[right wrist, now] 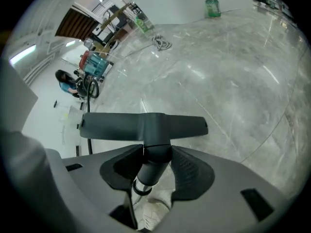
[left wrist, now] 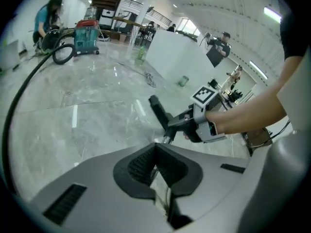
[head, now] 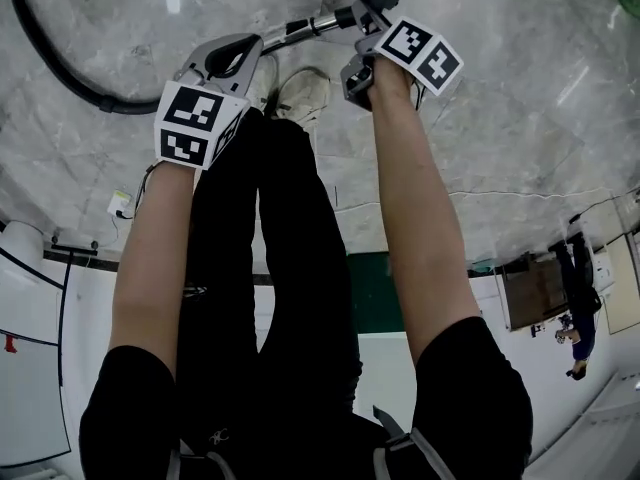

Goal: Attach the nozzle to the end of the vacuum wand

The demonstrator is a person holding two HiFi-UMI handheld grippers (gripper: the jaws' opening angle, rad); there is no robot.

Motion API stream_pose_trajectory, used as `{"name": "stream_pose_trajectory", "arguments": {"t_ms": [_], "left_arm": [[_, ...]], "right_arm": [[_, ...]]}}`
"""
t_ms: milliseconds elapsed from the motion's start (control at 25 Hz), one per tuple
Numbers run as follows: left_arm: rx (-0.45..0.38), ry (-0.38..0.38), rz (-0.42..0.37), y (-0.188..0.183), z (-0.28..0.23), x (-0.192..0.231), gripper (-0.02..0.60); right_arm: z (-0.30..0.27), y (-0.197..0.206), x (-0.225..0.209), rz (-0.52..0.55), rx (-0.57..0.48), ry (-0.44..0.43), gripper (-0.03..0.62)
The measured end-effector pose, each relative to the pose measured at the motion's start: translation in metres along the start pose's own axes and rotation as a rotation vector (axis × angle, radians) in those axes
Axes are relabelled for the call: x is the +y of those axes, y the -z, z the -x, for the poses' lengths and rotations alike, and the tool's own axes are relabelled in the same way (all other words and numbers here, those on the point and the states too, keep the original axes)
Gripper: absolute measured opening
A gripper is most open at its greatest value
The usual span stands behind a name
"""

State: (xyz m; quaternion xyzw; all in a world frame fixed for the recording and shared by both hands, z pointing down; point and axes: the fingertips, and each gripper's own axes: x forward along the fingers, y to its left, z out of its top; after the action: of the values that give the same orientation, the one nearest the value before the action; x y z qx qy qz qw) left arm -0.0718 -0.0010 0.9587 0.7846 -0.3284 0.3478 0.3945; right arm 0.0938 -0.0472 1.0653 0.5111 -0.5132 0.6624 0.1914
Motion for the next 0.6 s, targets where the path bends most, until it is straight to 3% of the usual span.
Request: {"name": "stream_pose_trajectory", "arguments": {"t_ms": [80,240,320,440,560,600], "left_arm": [[-0.026,0.019,-0.010,-0.010,0.005,0.005,0.009],[0.000,0.018,-0.051,-0.002,0.003,0.021,0.011],[-0.008,0.029,-0.021,0.002,-0.002,0.029,0.011],[-0.064,0.076,0.087,0.001,0.000,0.036,0.011],[-0.053,0.027,0.075,0.005,0.003,0.047,0.011],[-0.041,0.004,0.044,0.006,0.004,0.047,0.011]], "right_arm": [[-0.018,0.000,0.008,0.007,0.024,0.003,0.198],[-0.057,0.002,0.003,-0.008,0.057,0.047,0.199],[-0.072,0.001,-0.005,-0.010,0.059,0.074,0.199],[-0.075,0.001,-0.008,0.013,0.020,0.077,0.201],[-0.074,0.001,-0.008,0.086,-0.028,0.092,0.214],[-0.073,0.004,-0.007,0.093,-0.024,0.101,0.262]]}}
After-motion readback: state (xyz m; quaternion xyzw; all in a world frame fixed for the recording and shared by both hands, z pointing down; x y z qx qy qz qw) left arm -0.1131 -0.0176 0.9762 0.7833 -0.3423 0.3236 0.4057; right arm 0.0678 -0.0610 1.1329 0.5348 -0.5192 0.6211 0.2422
